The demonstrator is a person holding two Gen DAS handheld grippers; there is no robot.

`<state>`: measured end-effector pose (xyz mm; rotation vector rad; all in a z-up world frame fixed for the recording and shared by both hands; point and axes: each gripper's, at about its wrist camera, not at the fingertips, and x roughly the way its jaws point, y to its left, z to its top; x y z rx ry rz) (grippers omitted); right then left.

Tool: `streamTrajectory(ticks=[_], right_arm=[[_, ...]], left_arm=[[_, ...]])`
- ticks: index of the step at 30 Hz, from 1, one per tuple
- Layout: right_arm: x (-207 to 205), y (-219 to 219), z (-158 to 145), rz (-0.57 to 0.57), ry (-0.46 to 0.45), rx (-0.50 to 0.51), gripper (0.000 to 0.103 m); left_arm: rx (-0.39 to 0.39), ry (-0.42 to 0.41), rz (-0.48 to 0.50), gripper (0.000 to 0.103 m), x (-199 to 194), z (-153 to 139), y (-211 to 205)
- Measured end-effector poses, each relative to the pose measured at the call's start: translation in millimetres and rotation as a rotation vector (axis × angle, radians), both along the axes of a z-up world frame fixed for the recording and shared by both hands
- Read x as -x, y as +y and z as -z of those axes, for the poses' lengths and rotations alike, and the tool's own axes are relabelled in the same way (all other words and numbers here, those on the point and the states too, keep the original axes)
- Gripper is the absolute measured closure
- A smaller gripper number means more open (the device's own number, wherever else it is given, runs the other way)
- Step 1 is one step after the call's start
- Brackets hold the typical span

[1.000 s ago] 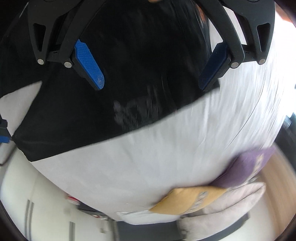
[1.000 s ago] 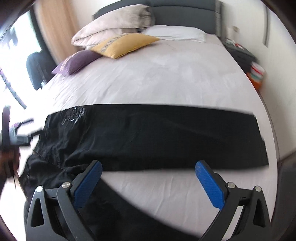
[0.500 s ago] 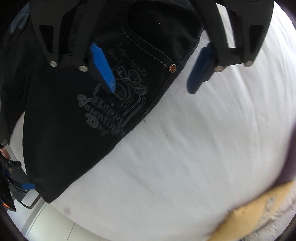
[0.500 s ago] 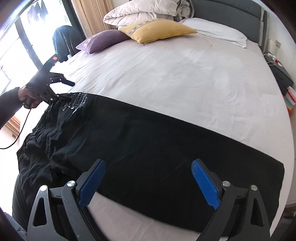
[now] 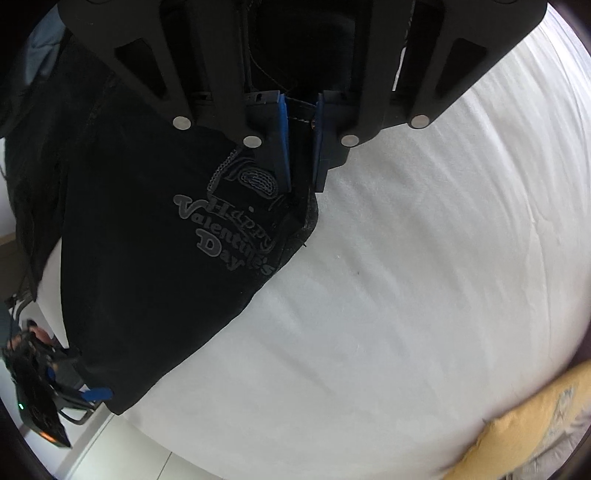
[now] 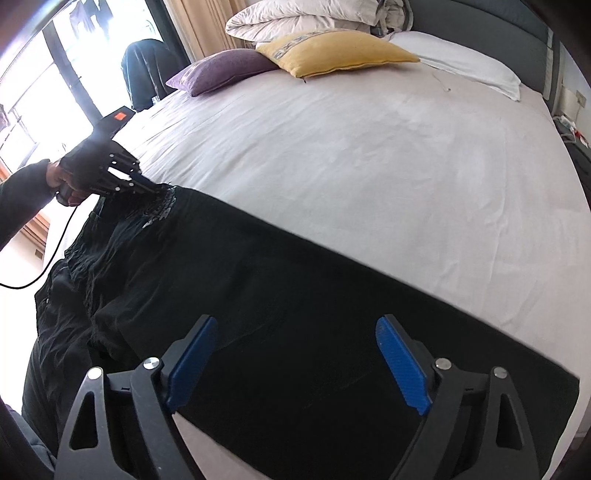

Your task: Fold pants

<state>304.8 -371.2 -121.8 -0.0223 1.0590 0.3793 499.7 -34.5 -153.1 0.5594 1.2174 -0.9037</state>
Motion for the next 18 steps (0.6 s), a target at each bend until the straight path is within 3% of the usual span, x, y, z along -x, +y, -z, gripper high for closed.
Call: streamTrajectory(ticks=[7,18], right_arm=[[-25,7,3,-0.087,-0.003,0.051,0.016],[-67,40,25,-0.277,0.041,0.151,0.041]], left_arm=[[0.064,-0.168,0.003,0.096,64,-29,24],[0.090,-0.357,0.041,0.096,118,-54,37]])
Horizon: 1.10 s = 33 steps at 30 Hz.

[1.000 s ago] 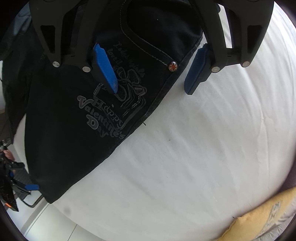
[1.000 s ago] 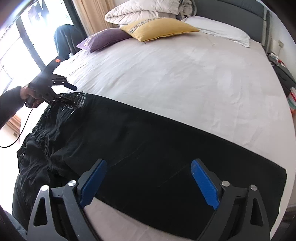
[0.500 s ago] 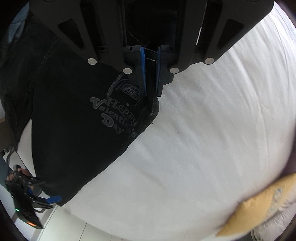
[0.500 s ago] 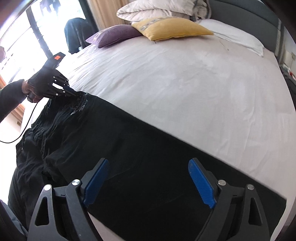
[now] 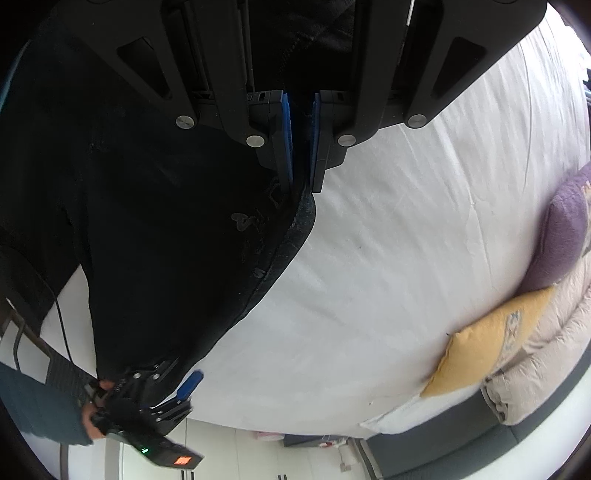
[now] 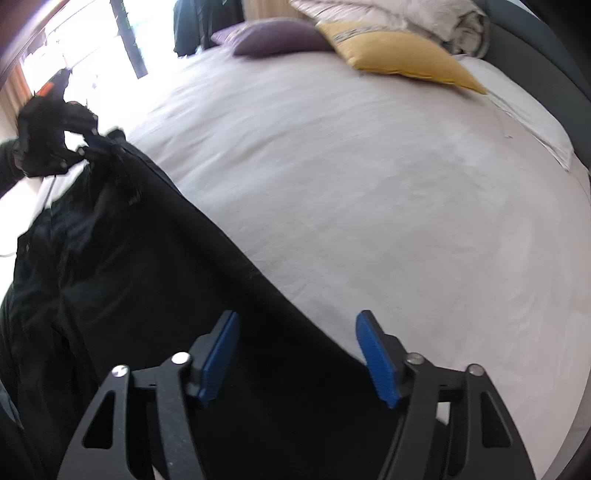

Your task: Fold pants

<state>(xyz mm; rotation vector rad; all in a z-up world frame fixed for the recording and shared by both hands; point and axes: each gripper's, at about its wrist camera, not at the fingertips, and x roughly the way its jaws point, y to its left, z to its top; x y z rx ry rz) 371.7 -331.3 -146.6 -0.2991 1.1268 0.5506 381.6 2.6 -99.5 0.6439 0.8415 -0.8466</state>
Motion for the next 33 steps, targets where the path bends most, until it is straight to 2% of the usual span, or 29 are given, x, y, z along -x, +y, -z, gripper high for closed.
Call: streamTrajectory(ticks=[1,6,14,18,22,27,33], right_arm=[[-3,3,4,-0.017,0.013,0.011,0.047],[-17,9,13,-0.045,0.051,0.024,0.052],[-15,25,12,-0.102,0.094,0.072,0.091],[-1,31,-1,-0.089,0.051,0.107,0.096],[30,41,-30,-0.092,-0.029,0.162,0.098],[81,61,-63,-0.085,-0.120,0.216,0.099],[150,87,-72,-0.050,-0.204,0.293,0.100]], left_arm=[[0.005,-0.008,0.003,0.096,6,-1,1],[0.014,-0.035,0.016,0.096,28,-2,5],[0.019,-0.038,0.015,0.096,19,-8,5],[0.022,-0.049,0.021,0.096,25,-16,9],[0.040,-0.067,0.014,0.096,45,-29,16],[0.063,-0.081,0.009,0.096,84,-42,27],[0.074,-0.098,0.020,0.096,150,-48,44]])
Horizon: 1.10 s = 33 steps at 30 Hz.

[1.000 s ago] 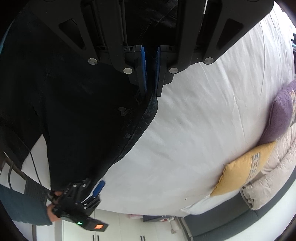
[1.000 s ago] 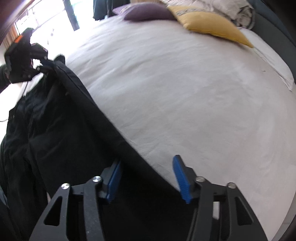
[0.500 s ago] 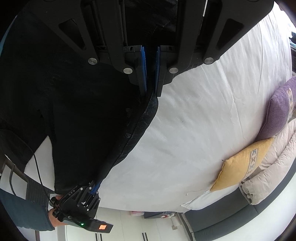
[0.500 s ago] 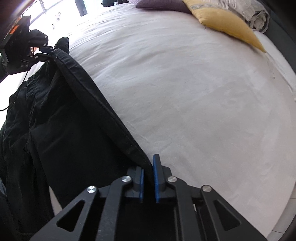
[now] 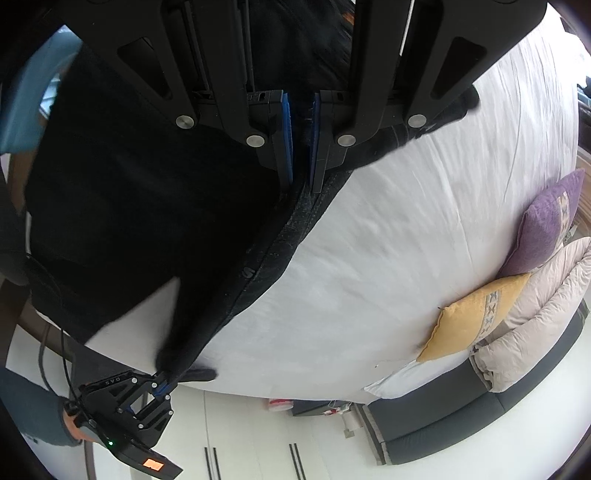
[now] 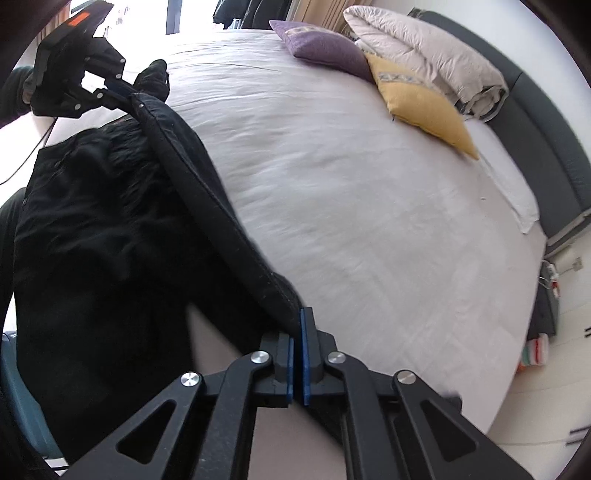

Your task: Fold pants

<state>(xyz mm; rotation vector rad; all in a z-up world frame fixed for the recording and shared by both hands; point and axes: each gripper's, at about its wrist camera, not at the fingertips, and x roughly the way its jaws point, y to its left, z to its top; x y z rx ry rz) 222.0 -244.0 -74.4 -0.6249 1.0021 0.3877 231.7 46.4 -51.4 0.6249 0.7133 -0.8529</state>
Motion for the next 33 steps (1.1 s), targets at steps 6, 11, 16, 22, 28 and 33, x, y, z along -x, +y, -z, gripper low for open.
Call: streamTrajectory(ticks=[6,11,16,22,28,33], right_arm=[[63,14,7,0.087,-0.076,0.008,0.100],[104,36,27,0.139,-0.086,0.004,0.100],[144,65,39,0.133,-0.115,0.091,0.100],[168,73,45,0.182,-0.111,0.047,0.100],[174,75,46,0.196,-0.110,0.069,0.100],[178,75,41,0.187,-0.117,0.080,0.100]], left_arm=[[0.000,-0.015,-0.004,0.096,71,14,16],[-0.017,-0.021,-0.013,0.096,110,35,27],[-0.053,-0.064,-0.008,0.096,141,53,34],[-0.053,-0.090,-0.035,0.096,163,66,38],[-0.055,-0.099,-0.036,0.096,177,79,39],[-0.032,-0.094,-0.034,0.096,175,73,43]])
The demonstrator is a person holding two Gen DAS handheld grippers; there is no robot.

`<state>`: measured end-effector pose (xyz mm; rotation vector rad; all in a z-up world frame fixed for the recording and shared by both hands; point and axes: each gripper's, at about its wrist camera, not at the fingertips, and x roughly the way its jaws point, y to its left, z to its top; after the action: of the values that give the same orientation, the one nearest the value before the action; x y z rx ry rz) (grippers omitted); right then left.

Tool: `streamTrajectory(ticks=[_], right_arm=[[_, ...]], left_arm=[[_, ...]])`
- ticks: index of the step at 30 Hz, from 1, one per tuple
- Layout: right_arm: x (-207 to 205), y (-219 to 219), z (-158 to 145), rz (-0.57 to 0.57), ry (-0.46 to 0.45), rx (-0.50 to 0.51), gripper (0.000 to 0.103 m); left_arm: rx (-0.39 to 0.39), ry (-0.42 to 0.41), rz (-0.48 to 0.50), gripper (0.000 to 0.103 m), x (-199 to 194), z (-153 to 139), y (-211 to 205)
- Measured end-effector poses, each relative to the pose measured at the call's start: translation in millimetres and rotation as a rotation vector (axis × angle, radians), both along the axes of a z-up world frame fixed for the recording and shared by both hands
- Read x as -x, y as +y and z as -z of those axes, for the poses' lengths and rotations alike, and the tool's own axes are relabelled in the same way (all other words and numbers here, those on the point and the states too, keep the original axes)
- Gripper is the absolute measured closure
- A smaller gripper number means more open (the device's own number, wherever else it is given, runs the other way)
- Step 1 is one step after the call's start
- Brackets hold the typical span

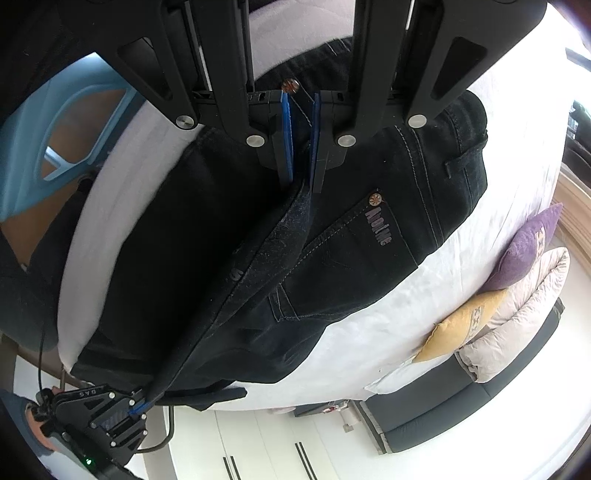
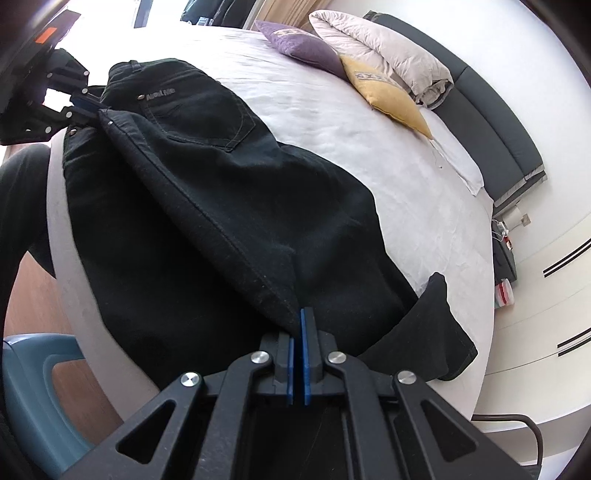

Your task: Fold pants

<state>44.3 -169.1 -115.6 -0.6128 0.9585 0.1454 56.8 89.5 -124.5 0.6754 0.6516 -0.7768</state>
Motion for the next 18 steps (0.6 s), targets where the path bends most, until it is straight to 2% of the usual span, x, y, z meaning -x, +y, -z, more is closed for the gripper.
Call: streamTrajectory(ticks=[7,11,18], right_arm=[[0,-12,3,0.035,0.012,-0.020,0.100],[6,-9,-1,0.031,0.010,-0.019,0.100],[10,-6,3,0.036,0.021,-0.035,0.100]], left_arm=[[-0.028,-0.008,0.029,0.096,12,3,-3],[-0.018,0.006,0.024,0.096,1,4,3],[-0.023,0.010,0.031,0.096,4,5,8]])
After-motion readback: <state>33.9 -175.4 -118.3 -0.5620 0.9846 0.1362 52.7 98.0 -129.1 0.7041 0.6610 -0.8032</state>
